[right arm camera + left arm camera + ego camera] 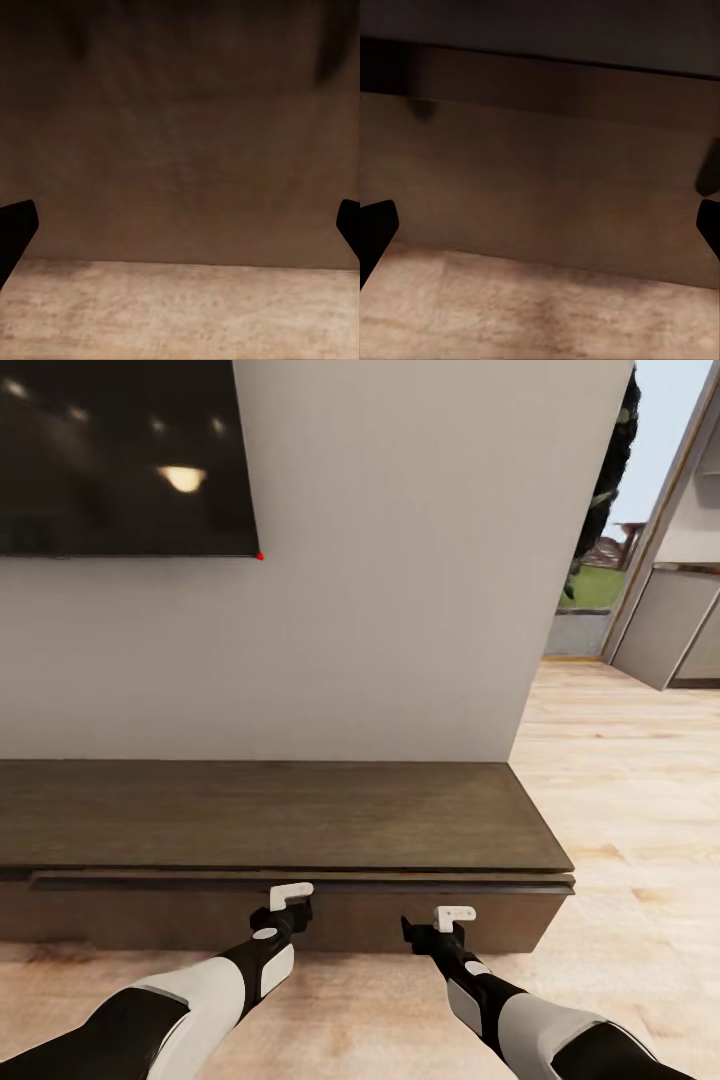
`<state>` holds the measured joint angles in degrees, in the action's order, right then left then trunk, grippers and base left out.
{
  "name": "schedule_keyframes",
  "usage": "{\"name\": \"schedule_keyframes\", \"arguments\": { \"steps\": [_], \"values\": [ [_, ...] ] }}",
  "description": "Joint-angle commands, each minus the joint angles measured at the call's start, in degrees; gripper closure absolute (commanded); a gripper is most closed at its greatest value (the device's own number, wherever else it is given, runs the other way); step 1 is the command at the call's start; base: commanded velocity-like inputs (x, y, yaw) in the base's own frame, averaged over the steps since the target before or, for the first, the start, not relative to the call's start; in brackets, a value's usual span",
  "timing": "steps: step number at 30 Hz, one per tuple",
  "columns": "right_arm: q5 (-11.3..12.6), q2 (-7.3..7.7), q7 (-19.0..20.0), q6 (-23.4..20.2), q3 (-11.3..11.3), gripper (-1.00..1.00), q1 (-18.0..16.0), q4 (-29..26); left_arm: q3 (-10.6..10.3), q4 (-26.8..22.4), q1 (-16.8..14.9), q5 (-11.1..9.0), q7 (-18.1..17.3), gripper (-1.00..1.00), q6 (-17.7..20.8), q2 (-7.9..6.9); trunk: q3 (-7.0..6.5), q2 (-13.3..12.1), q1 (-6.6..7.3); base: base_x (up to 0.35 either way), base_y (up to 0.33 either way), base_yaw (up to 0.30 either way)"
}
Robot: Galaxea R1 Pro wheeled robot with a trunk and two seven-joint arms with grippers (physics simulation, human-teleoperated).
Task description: Place each of the two pumpkins and all three candles from the living room inside a cabinet in the living room (use any cabinet), then make sure every cabinet is closed, and position the cauldron so it is next to a table in the living room.
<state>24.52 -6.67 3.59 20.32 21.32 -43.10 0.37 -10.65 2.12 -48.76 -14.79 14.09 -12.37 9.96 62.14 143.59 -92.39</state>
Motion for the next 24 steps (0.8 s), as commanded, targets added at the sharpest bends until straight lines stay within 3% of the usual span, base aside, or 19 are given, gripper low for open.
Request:
{"name": "schedule_keyframes", "arguments": {
  "steps": [1,24],
  "values": [
    [0.61,-0.01,0.37,0.25,0.22,-1.0,-0.05,0.11,-0.51,0.19,-0.11,-0.44,0.04,-1.0,-0.38,0.04,0.05,0.02,0.0,0.112,0.0,0.0],
    [0.61,-0.01,0.37,0.25,0.21,-1.0,-0.05,0.1,-0.51,0.17,-0.11,-0.46,-0.38,-1.0,-0.3,-0.28,0.05,0.02,0.0,0.028,0.0,0.0]
  ]
}}
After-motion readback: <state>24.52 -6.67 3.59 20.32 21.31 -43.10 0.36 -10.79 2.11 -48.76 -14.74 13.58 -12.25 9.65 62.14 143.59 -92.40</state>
